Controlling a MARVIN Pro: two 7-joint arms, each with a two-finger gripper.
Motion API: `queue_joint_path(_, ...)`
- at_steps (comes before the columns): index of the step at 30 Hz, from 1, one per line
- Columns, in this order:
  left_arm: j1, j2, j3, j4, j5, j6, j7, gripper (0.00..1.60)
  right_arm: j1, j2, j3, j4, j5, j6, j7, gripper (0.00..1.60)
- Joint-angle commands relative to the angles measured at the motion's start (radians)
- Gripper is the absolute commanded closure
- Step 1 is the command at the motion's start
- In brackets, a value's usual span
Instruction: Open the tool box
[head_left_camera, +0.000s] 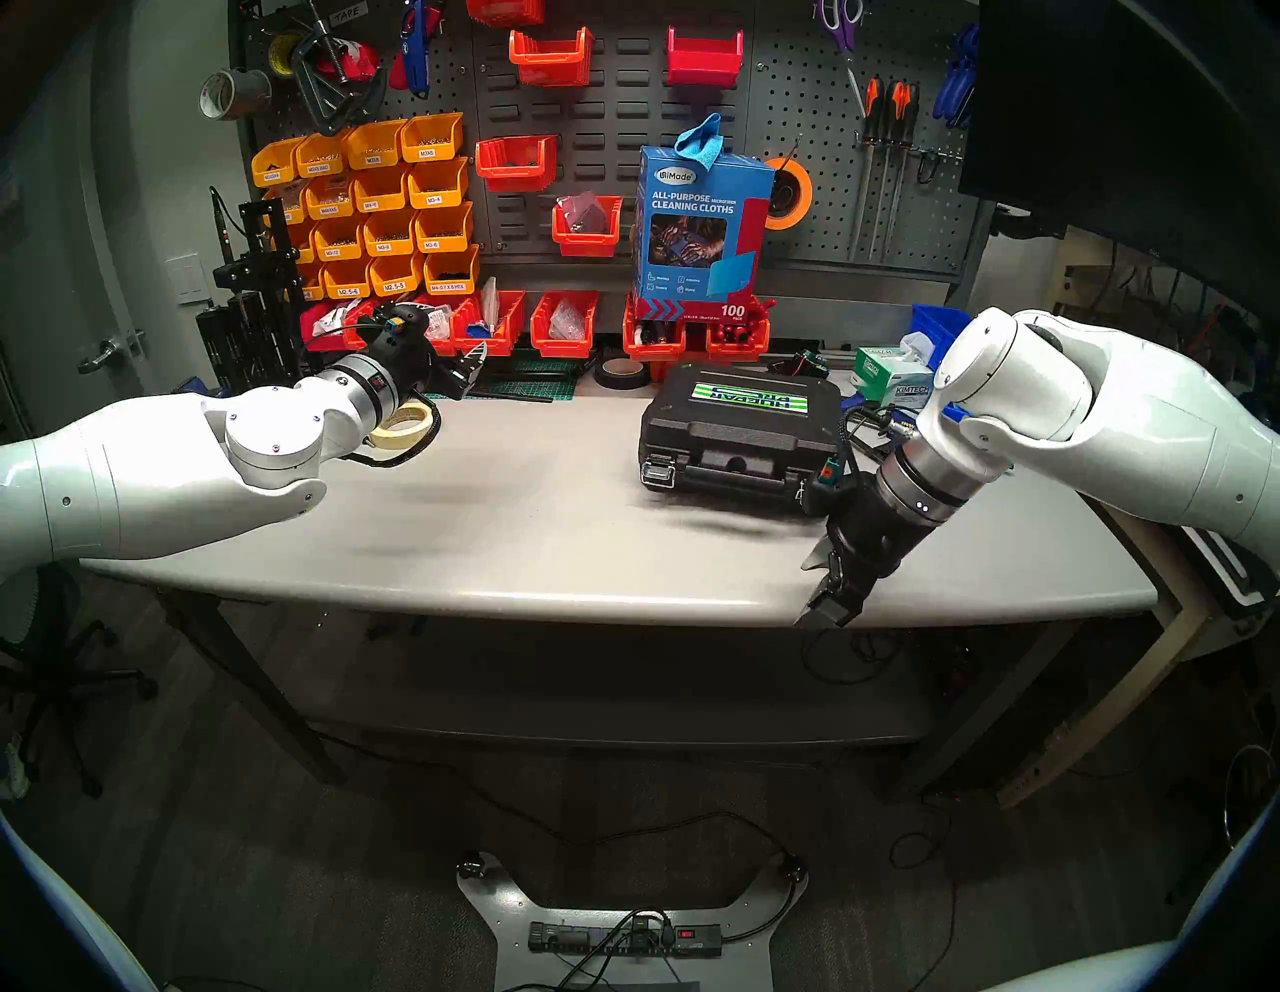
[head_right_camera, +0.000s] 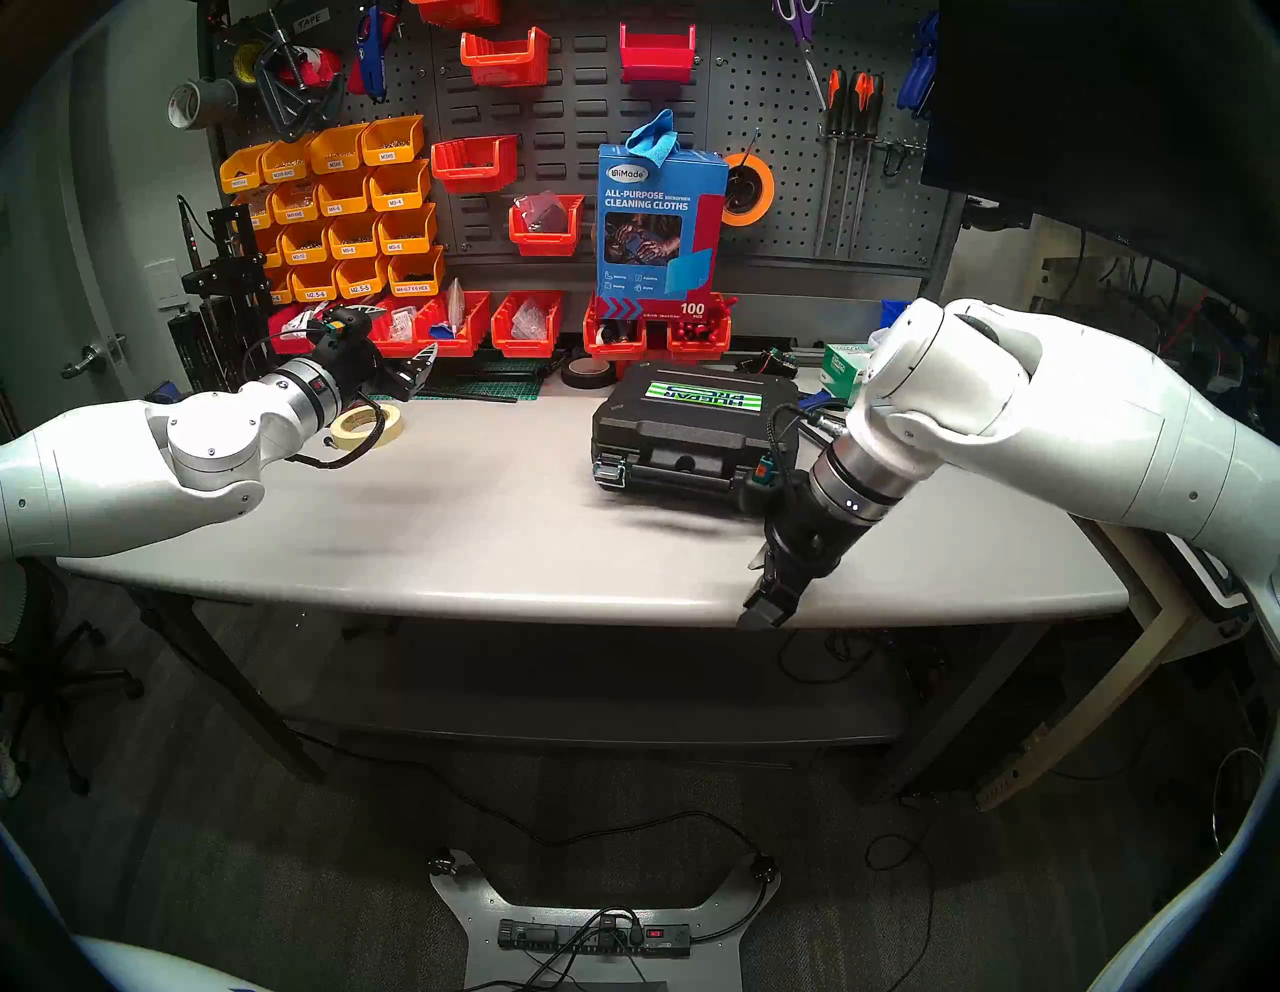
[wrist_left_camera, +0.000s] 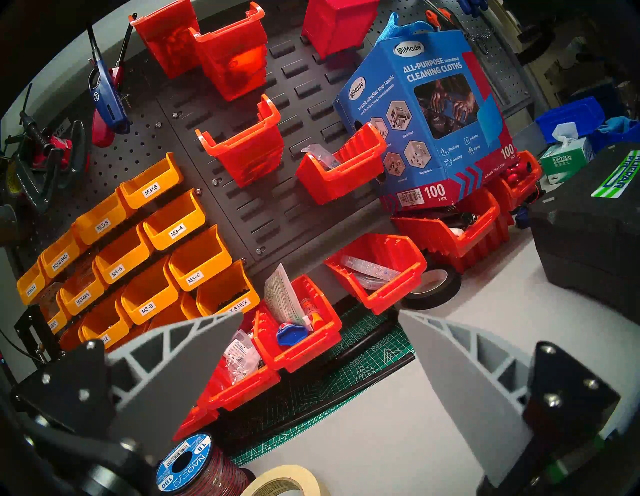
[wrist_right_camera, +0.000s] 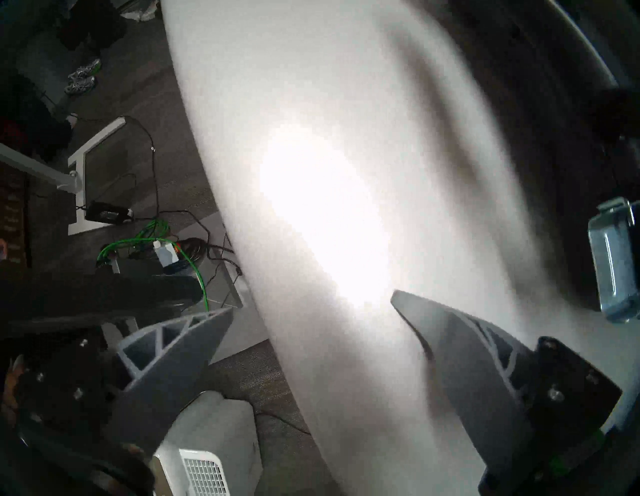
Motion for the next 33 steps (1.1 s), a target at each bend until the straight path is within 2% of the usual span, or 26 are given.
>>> queue_joint_path(1,-0.020,-0.001,-0.015,0.001,0.002,-0.004,-0.001,0.00,-0.005,0.016,-0.075,-0.004,-0.022,0.014,0.085,0.00)
queue_joint_path(12,-0.022,-0.001,-0.017,0.001,0.002,-0.004,-0.001,0.00,0.096,0.015,-0.071,0.003,-0.021,0.014,0.111,0.00)
queue_joint_path(20,-0.021,-0.001,-0.016,0.001,0.002,-0.004,-0.001,0.00,0.160,0.026,-0.070,0.032,-0.019,0.014,0.100,0.00)
queue_joint_path(33,-0.021,-0.001,-0.016,0.001,0.003,-0.004,0.000,0.00,0.280,0.042,-0.042,0.127,-0.028,0.014,0.074,0.00)
